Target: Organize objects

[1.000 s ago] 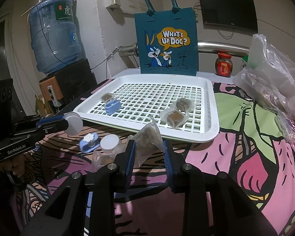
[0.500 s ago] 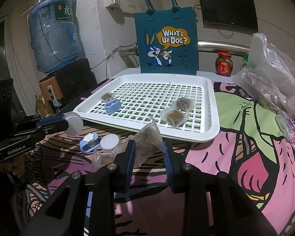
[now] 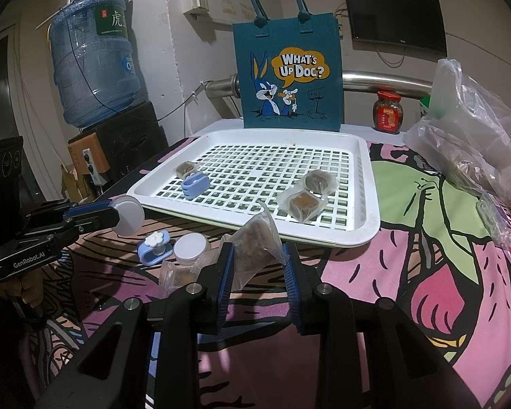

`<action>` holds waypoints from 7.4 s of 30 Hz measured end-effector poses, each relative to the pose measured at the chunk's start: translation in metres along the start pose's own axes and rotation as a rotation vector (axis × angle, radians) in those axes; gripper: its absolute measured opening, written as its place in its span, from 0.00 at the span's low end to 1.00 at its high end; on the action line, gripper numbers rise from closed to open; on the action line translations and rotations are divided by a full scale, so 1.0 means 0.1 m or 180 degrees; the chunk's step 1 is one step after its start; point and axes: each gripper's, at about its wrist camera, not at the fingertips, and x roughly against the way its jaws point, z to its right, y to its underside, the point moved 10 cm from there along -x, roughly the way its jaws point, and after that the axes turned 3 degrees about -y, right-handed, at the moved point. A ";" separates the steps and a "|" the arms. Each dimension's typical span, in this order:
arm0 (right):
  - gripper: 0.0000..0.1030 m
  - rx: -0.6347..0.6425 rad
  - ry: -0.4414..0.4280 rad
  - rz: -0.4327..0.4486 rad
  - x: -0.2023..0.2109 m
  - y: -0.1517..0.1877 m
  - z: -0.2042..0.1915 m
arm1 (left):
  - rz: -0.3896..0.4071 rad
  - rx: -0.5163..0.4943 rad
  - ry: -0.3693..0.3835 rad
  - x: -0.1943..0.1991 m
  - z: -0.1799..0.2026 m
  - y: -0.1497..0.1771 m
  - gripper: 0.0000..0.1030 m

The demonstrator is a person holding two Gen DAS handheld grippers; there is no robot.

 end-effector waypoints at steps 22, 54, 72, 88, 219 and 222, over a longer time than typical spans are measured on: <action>0.27 -0.0024 -0.0019 0.0002 0.01 -0.01 0.00 | -0.0034 0.0019 0.0031 -0.02 0.01 0.02 0.11; 0.27 -0.0519 -0.0425 -0.0041 -0.64 -0.85 0.14 | -0.0146 0.0199 -0.0462 -0.51 -0.69 -0.46 0.11; 0.29 -0.0293 -0.0070 -0.0475 -1.14 -0.47 0.22 | -0.0539 0.0190 -0.0577 -0.81 -0.75 -0.19 0.19; 0.70 -0.0597 -0.0175 0.0357 -0.31 -0.74 0.22 | -0.0034 0.0299 -0.0435 -0.36 -0.66 -0.35 0.54; 0.23 -0.0261 -0.0203 -0.0199 -0.23 0.06 -0.25 | -0.0568 0.0041 0.0024 -0.36 -0.06 0.16 0.19; 0.23 -0.0259 -0.0203 -0.0198 -0.23 0.05 -0.25 | -0.0568 0.0041 0.0024 -0.36 -0.06 0.16 0.19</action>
